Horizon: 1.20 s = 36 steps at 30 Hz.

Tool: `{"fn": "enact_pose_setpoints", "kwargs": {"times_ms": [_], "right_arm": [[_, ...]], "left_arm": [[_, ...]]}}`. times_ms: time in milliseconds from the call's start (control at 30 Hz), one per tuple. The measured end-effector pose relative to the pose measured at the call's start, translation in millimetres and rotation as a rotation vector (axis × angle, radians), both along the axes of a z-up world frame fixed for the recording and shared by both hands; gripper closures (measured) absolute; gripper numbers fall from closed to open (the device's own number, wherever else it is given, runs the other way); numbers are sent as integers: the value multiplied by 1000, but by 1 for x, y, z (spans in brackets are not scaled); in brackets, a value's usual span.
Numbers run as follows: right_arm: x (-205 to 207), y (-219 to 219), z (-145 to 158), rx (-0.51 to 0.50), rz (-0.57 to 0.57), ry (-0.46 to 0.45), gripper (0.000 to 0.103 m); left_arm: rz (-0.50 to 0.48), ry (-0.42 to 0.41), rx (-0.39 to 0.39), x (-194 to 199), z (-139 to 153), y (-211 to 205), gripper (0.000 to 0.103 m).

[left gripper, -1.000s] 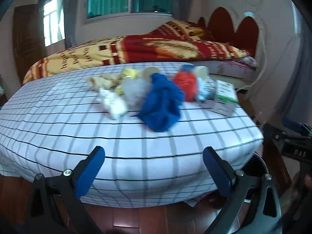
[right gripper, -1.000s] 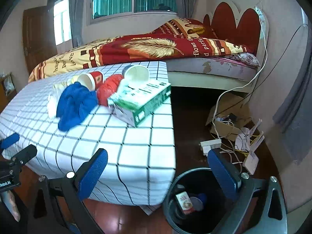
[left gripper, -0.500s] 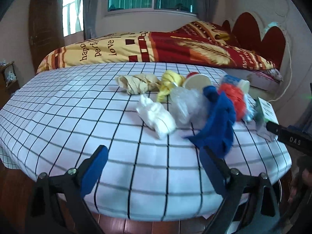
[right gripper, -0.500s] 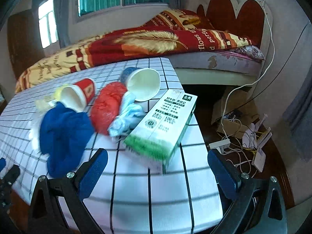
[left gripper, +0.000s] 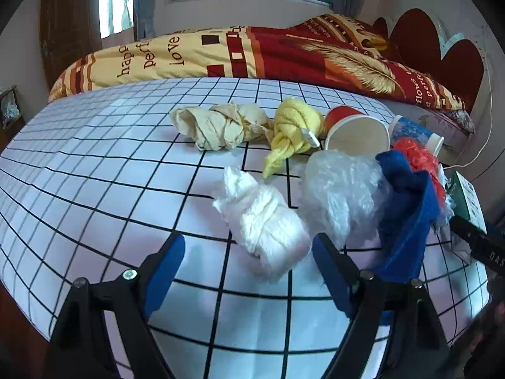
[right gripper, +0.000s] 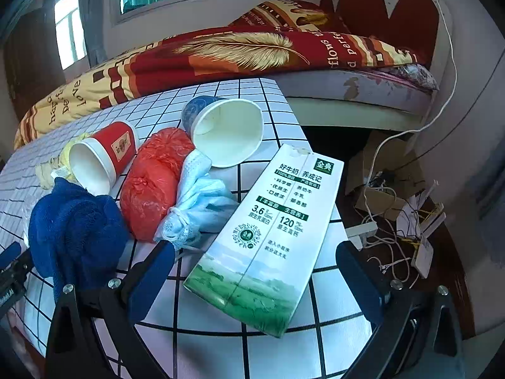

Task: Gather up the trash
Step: 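Grasp the green-white milk carton with right tool while left tool grasps white tissue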

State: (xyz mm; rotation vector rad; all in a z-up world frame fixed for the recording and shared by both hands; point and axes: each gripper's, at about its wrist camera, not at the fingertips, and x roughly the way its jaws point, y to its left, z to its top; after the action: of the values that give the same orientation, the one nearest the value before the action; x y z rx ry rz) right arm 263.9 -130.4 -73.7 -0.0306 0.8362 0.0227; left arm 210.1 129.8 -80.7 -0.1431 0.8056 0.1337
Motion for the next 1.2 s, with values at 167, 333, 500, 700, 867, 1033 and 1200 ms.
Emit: {"fn": "enact_pose_setpoints", "kwargs": {"times_ms": [167,333,500,700,867,1033,1200], "right_arm": [[-1,-7,-4,43,27,19,25],[-18,-14,-3,60,61,6,31],[-40,-22,-1,94,98,-18,34],[-54,-26,4,103,133,-50,40],[-68,-29,10,89,160,-81,43],[-86,-33,17,81,171,-115,46],[-104,-39,26,85,186,-148,47]], "left_arm": [[-4,11,-29,2,-5,5,39],[-23,-6,-43,-7,0,4,75],[-19,-30,-32,-22,3,7,81],[-20,-53,-27,-37,12,9,81],[-39,-80,-5,-53,21,2,81],[-58,-88,-3,-66,23,-6,81],[-85,-98,1,-80,27,-20,82]]}}
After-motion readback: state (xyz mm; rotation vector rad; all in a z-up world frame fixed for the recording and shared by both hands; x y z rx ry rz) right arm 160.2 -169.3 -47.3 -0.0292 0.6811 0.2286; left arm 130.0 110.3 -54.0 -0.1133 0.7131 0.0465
